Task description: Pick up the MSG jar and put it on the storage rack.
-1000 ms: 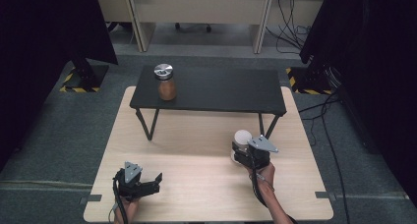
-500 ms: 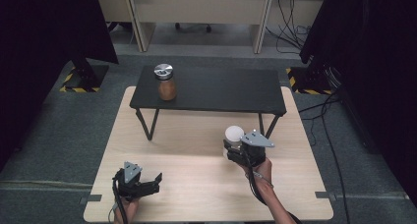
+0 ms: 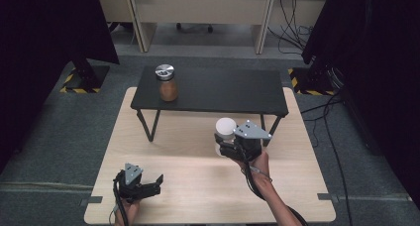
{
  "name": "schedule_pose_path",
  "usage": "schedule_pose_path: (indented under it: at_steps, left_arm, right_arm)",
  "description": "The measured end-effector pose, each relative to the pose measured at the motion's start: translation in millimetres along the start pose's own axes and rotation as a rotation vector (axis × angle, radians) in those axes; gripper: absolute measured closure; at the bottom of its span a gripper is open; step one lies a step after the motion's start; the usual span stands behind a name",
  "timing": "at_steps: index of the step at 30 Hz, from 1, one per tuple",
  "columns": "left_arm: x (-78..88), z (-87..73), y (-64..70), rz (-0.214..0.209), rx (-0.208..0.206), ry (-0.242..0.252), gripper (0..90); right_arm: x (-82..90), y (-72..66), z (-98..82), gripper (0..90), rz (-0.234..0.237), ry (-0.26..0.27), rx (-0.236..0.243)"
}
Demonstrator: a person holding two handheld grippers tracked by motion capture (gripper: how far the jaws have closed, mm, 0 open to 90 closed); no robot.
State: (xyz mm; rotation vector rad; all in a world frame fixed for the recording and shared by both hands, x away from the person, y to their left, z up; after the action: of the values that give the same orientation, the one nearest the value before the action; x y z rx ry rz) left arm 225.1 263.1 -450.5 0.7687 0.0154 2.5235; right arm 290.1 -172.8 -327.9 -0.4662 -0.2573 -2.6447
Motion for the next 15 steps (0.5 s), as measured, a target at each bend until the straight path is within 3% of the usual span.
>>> schedule_pose_path:
  at_steps: [7, 15]
  left_arm:
    - [0.2, 0.2, 0.1, -0.002, 0.0, -0.001, 1.4]
    - [0.8, 0.2, -0.7, -0.004, 0.002, 0.002, 1.4]
  right_arm:
    - [-1.6, 0.4, 31.5, 34.9, 0.047, 0.011, -0.02]
    - [-10.9, -4.1, 70.4, 34.9, 0.052, 0.036, -0.028]
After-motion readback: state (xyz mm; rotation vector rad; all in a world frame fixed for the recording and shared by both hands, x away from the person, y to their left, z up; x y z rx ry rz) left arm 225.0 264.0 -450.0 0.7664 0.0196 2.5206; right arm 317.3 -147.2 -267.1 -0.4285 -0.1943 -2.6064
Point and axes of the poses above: each handheld gripper's, and its own axes: x roughly backward along the jaws, z roughly out of its top, y roughly to its right, the point moved 3 cm from there along -x, roughly forward along the jaws, and after that the axes turned 11 degrees about -z, right-handed, at the moved point
